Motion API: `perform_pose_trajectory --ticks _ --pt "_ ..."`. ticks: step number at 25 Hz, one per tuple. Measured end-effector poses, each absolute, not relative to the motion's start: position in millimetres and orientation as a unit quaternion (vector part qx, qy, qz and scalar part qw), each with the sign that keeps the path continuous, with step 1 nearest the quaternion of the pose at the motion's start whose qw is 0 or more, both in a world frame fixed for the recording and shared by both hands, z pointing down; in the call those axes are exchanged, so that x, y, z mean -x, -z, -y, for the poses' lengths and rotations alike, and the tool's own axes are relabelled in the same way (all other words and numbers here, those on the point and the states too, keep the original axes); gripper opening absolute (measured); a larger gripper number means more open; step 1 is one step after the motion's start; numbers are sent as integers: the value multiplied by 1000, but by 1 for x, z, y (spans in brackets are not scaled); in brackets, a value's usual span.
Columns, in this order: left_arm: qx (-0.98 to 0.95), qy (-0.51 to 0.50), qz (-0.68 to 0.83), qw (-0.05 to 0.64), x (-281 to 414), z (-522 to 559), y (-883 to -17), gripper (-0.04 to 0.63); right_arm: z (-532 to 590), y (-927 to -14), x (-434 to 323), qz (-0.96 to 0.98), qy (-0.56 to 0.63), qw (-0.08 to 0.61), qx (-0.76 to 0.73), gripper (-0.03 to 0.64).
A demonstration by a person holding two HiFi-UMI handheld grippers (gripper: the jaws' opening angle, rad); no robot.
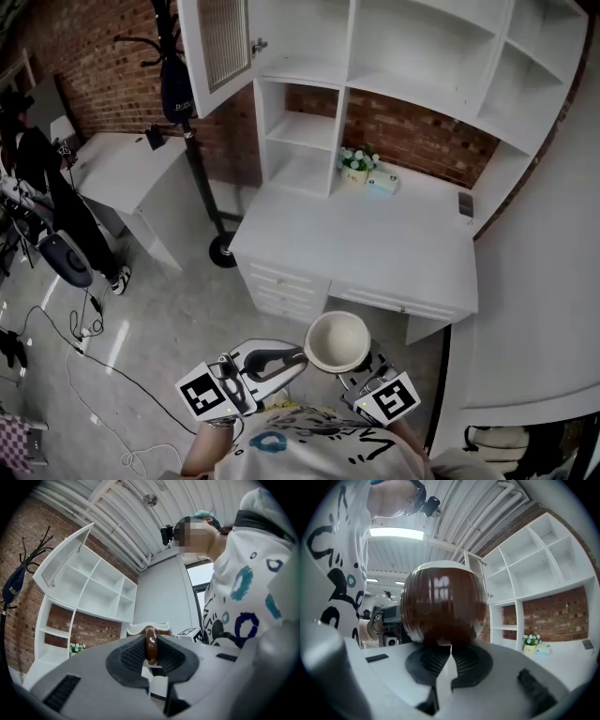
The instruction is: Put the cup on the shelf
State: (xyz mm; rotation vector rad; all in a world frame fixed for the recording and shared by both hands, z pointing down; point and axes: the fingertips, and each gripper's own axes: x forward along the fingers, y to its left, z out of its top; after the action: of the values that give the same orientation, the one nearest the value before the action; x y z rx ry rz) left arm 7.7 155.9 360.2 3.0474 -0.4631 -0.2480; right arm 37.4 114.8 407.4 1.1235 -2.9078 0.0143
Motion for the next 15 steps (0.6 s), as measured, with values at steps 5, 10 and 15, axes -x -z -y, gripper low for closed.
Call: perform_pose_trajectory --ticks 5,10,15 --pt "-988 72 136 20 11 -129 -363 60 -88 -411 -19 927 -9 7 -374 28" --pt "-988 72 138 16 32 -107 -366 60 -66 -417 1 924 -17 4 -381 28" --pt "-988 71 136 30 54 -89 -373 60 -49 -423 23 925 -19 14 -380 28"
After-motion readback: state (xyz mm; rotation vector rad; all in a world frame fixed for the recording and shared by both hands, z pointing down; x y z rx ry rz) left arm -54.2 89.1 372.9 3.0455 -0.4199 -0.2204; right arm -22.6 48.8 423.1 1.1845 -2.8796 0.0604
